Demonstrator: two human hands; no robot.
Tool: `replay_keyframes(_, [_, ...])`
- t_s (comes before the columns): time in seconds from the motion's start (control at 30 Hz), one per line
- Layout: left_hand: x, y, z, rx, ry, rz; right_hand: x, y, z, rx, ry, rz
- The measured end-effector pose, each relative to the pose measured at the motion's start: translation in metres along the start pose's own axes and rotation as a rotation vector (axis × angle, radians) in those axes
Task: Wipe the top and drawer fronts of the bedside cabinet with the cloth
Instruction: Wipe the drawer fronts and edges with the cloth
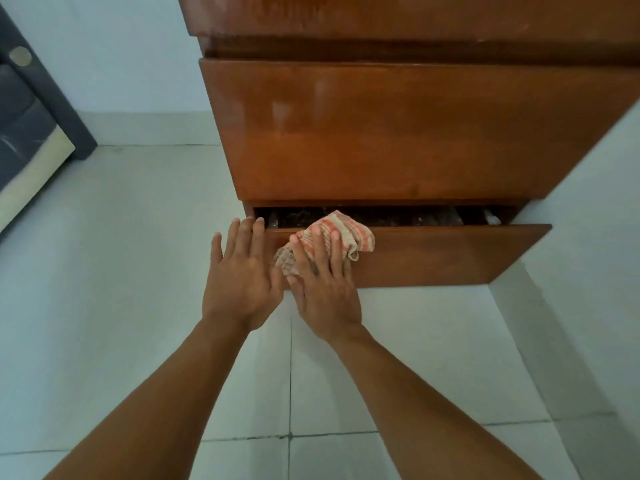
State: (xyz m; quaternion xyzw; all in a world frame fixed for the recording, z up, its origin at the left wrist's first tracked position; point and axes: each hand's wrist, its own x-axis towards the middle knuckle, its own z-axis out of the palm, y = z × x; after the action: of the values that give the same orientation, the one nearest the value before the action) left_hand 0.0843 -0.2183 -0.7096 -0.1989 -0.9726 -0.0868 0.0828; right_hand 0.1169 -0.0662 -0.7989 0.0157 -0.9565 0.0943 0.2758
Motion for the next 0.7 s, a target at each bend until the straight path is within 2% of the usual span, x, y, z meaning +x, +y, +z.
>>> replay_keyframes(0.1, [-0.002,0.004,0.013,-0.002,0.113,-0.019,-0.009,0.033,0.009,-0.031,0.077,-0.009])
replay_keyframes(0.27, [-0.002,0.000,0.024,0.062,0.193,-0.001,-0.030,0.123,-0.005,-0.102,0.182,0.127])
replay_keyframes(0.37, [-0.003,-0.002,0.027,0.060,0.225,0.021,-0.040,0.165,-0.024,-0.106,0.230,0.206])
replay_keyframes(0.57, [-0.003,-0.005,0.038,0.095,0.237,0.029,-0.053,0.222,-0.057,-0.150,0.179,0.295])
replay_keyframes(0.7, [-0.001,-0.007,0.044,0.121,0.240,0.039,-0.056,0.232,-0.079,-0.021,0.255,0.385])
